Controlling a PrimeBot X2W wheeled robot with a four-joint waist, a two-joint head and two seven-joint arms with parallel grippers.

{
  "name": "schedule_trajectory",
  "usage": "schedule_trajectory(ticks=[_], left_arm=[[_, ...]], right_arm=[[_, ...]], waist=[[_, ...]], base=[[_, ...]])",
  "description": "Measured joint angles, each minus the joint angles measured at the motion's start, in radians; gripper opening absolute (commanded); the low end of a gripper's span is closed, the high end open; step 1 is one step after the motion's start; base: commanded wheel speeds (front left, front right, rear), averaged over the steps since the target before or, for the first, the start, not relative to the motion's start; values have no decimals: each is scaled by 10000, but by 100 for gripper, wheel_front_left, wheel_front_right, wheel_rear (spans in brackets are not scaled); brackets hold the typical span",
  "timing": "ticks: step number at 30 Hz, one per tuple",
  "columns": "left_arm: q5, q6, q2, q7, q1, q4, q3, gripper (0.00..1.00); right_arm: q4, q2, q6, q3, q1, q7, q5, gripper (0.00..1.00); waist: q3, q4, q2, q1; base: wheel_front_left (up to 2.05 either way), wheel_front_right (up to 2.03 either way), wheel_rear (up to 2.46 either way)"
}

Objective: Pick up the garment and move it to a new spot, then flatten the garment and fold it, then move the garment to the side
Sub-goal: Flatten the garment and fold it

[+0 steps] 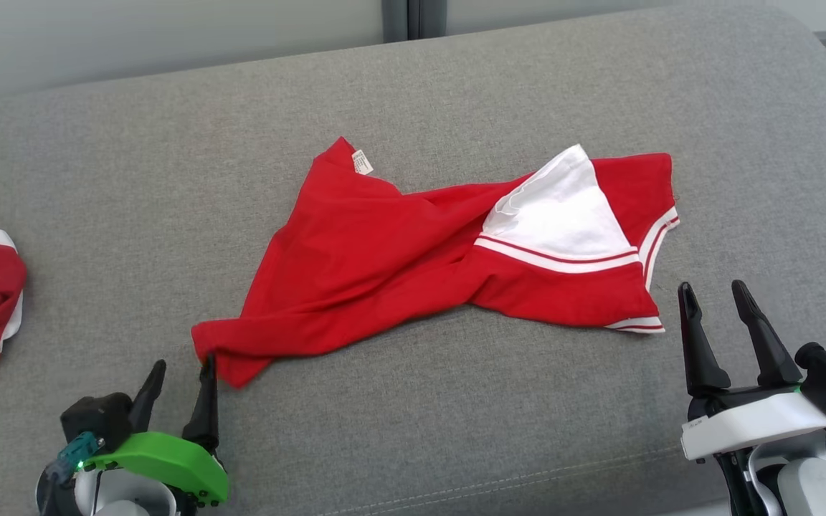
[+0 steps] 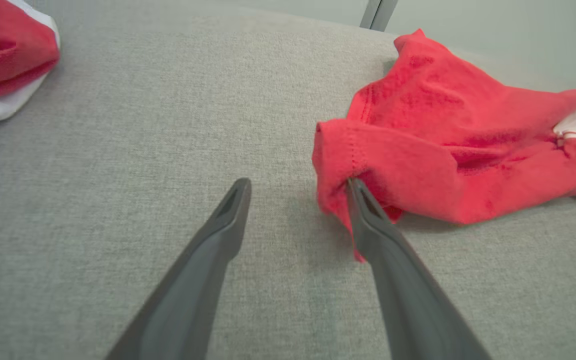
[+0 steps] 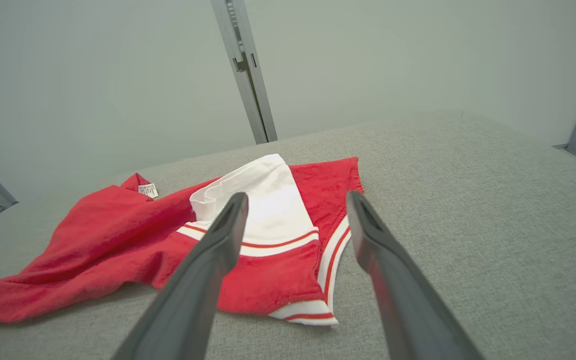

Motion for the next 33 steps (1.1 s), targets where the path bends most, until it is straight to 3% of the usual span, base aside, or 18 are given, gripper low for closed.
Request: schedule_trajectory(ticks=[10, 20, 33], left_arm=[[587, 1279, -2, -174, 543, -1977, 903, 100], [1342, 2353, 107, 56, 523, -3685, 869, 100], [1779, 3101, 314, 40, 1940, -4673, 671, 100]], right_arm=[[-232, -102, 0, -290, 128, 125, -174, 100], [-307, -334, -2, -435, 1, 428, -627, 100], [-328, -284, 0, 134, 317, 575, -894, 100]], waist=[[-719, 327, 0, 0], [-1509, 402, 0, 0], [-1788, 526, 0, 0]], base=[[0, 0, 0], [0, 0, 0], [0, 0, 0]])
